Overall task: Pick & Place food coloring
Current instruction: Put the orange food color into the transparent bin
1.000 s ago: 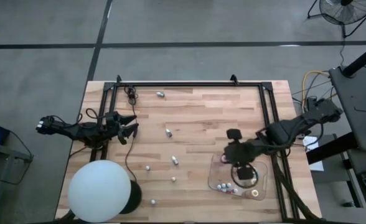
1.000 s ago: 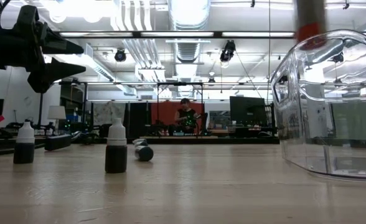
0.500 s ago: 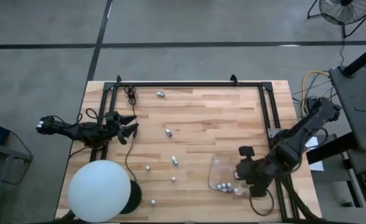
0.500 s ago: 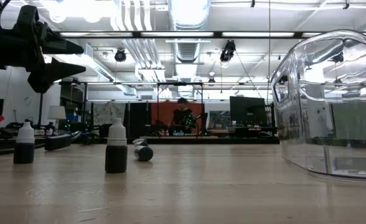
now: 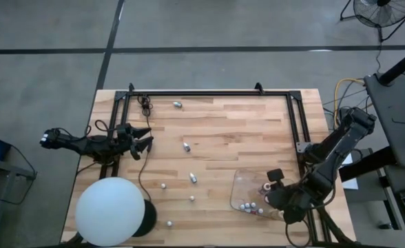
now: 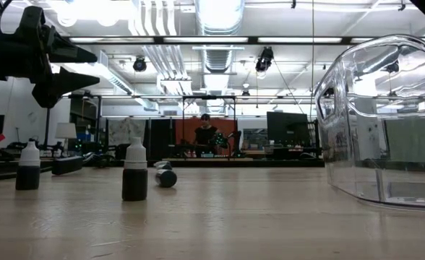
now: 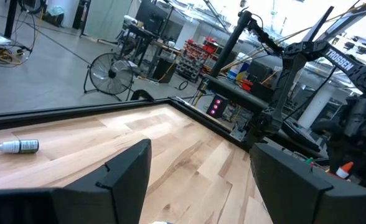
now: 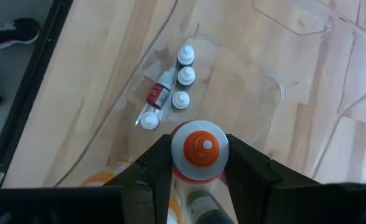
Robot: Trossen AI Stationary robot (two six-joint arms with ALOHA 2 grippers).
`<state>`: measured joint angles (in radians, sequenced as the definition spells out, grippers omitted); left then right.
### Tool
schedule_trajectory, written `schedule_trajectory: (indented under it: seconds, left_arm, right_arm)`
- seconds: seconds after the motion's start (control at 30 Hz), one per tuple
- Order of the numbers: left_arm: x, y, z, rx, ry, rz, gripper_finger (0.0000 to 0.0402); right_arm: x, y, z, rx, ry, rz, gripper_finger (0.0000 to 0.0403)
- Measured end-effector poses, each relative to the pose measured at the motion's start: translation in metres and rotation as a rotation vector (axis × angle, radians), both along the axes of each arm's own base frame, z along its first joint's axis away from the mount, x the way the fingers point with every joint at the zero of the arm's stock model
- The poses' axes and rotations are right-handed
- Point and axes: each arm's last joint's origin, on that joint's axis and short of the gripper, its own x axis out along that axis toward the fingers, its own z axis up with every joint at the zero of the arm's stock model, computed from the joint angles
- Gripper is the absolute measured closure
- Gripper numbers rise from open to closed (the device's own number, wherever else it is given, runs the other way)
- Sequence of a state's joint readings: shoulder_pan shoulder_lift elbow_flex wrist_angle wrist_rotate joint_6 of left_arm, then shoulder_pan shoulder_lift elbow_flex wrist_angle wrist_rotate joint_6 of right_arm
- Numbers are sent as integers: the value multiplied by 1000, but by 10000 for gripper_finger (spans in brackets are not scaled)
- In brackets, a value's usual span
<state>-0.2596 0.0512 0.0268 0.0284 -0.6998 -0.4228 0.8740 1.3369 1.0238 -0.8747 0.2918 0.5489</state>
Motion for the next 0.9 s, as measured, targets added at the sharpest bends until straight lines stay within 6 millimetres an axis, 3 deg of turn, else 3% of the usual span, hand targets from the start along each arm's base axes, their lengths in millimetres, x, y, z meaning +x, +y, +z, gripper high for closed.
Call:
schedule_trajectory:
  seconds: [0.9]
  left_arm:
    - [0, 0, 0, 0, 0, 0, 157]
  right_arm:
    - [-5, 4, -34, 56, -4, 11, 292]
